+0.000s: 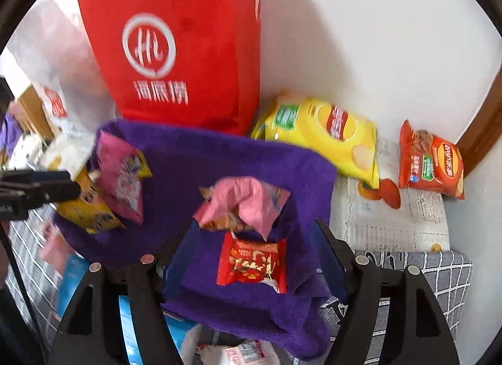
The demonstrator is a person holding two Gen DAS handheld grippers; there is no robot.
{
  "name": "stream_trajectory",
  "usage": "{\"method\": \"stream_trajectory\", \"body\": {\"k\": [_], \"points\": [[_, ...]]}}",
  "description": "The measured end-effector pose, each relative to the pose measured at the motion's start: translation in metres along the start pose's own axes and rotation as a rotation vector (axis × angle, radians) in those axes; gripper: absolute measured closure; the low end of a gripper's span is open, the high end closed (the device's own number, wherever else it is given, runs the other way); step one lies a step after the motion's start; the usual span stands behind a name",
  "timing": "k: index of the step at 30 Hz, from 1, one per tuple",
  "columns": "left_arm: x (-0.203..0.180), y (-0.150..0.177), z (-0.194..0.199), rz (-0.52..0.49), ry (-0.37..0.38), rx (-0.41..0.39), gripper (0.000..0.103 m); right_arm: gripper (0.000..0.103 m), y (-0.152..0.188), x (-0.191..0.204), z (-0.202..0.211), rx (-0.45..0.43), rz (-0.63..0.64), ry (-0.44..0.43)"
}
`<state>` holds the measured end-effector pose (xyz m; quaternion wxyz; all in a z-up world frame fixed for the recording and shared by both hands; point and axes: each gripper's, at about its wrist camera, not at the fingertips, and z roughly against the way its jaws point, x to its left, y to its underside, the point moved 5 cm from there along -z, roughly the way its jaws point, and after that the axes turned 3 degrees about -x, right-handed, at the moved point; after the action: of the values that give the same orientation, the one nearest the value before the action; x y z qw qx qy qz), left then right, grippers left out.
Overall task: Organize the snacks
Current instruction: 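Lower the red wafer packet with the right tool while the left lowers the yellow chip bag, opening both, then reach the right tool to the white-red wrapper on the bed and grasp it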
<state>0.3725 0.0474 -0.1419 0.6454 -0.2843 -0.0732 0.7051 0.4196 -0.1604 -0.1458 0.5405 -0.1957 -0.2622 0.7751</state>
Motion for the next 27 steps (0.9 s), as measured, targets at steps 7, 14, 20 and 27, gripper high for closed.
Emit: {"method": "stream_trajectory", "body": {"k": [7,14,20,27], "points": [[-0.005,-0.004,0.020,-0.017,0.010,-0.032,0.040,0.031,-0.010,0.004,0.040,-0.114,-0.021,0.046],[-0.012,-0.004,0.043,-0.036,0.033,-0.069,0.039,0.041,0.038,-0.007,0.049,-0.066,-0.063,0.071],[-0.020,-0.003,0.056,-0.063,0.032,-0.089,0.037,0.047,0.105,-0.022,0.040,0.013,-0.152,0.049],[-0.033,0.001,0.064,-0.102,0.025,-0.101,0.037,0.046,0.132,-0.019,0.017,0.055,-0.156,0.012]]}}
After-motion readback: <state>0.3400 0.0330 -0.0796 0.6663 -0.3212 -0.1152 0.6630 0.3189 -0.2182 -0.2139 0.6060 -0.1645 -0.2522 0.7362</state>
